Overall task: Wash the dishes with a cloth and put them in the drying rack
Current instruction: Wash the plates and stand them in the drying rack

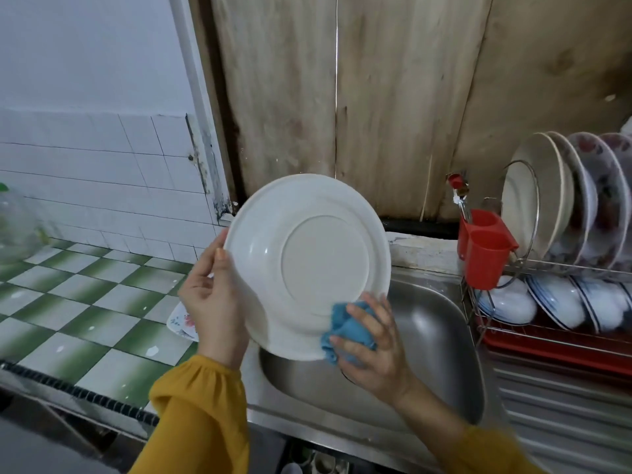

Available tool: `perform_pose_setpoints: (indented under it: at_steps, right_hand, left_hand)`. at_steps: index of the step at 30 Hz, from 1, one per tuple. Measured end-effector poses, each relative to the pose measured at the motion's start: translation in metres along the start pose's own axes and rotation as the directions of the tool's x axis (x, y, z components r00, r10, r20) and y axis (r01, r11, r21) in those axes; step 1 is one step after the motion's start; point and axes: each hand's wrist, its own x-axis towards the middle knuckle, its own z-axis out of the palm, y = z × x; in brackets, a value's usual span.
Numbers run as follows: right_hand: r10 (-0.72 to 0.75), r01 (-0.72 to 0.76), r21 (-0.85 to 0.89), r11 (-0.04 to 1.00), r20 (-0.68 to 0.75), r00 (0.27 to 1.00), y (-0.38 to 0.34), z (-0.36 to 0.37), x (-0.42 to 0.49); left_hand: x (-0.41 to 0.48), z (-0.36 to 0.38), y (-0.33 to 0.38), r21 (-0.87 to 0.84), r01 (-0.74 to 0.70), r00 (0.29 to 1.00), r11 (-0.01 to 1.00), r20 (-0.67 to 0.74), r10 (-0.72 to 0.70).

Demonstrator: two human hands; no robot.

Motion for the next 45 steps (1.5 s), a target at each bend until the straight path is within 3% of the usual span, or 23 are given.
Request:
perform_pose_setpoints:
  at_steps: [3,8,11,15,17,21,22,25,29,31,32,33,36,37,38,39,43,45]
  right_hand:
    - [0.257,-0.247,0.164,0.955,-0.041,0.966,0.019,-0.004,0.003]
    - [0.598,-0.535,0.353,0.767,-0.093,0.796,0.042,-0.016,0.041]
    - [0.658,-0.579,0.374,0.725,-0.126,0.743,0.048,-0.020,0.079]
    - [0.565,-0.493,0.378,0.783,-0.102,0.819,0.040,-0.014,0.105]
    - [0.580,-0.509,0.401,0.762,-0.072,0.812,0.040,-0.009,0.095]
    - [0.787,-0.700,0.460,0.546,0.007,0.618,0.038,-0.005,0.067]
    - [0.800,-0.715,0.455,0.530,0.011,0.600,0.037,-0.006,0.069]
    - [0.740,-0.658,0.423,0.624,-0.047,0.671,0.031,-0.006,0.097]
    - [0.473,-0.424,0.330,0.843,-0.080,0.877,0.004,0.001,0.133]
    - [0.472,-0.422,0.325,0.846,-0.087,0.878,0.001,0.007,0.129]
    - [0.549,-0.485,0.360,0.797,-0.097,0.830,0.006,0.011,0.123]
    - [0.670,-0.580,0.414,0.702,-0.109,0.734,0.012,0.012,0.116]
    - [0.960,-0.771,0.586,0.250,-0.046,0.277,0.031,0.011,0.107]
    - [0.974,-0.780,0.592,0.203,-0.037,0.225,0.033,0.009,0.109]
    - [0.968,-0.779,0.583,0.231,-0.054,0.247,0.031,0.007,0.113]
    - [0.945,-0.762,0.572,0.305,-0.083,0.315,0.024,0.006,0.121]
    - [0.671,-0.579,0.392,0.715,-0.153,0.726,-0.017,0.012,0.138]
    - [0.504,-0.452,0.299,0.840,-0.124,0.855,-0.033,0.024,0.120]
  left_hand:
    - [0.007,-0.006,0.004,-0.039,0.033,0.999,0.999,-0.011,-0.033]
    - [0.001,-0.009,0.013,-0.002,-0.019,0.993,1.000,0.118,0.019]
    - [-0.014,-0.006,0.018,0.041,-0.077,0.970,0.996,0.234,0.066]
    - [-0.032,-0.002,0.022,0.105,-0.205,0.925,0.973,0.345,0.158]
    - [-0.032,-0.003,0.024,0.137,-0.261,0.919,0.956,0.339,0.202]
    - [-0.025,-0.007,0.024,0.070,-0.192,0.955,0.979,0.241,0.171]
    - [-0.025,-0.007,0.024,0.062,-0.184,0.956,0.981,0.243,0.164]
    - [-0.032,-0.002,0.019,0.125,-0.195,0.932,0.973,0.331,0.144]
    - [-0.039,0.008,0.008,0.211,-0.179,0.924,0.961,0.372,0.090]
    - [-0.038,0.010,0.008,0.208,-0.168,0.932,0.963,0.353,0.087]
    - [-0.037,0.009,0.010,0.216,-0.184,0.934,0.959,0.343,0.102]
    - [-0.036,0.007,0.011,0.222,-0.202,0.936,0.954,0.331,0.121]
    - [-0.034,0.002,0.011,0.208,-0.216,0.939,0.954,0.310,0.145]
    - [-0.035,0.003,0.010,0.204,-0.219,0.932,0.954,0.332,0.143]
    - [-0.037,0.004,0.007,0.207,-0.231,0.921,0.951,0.361,0.146]
    - [-0.039,0.007,0.004,0.211,-0.246,0.910,0.946,0.387,0.150]
    - [-0.038,0.014,-0.004,0.251,-0.295,0.888,0.922,0.429,0.168]
    - [-0.033,0.014,-0.002,0.269,-0.351,0.881,0.897,0.419,0.219]
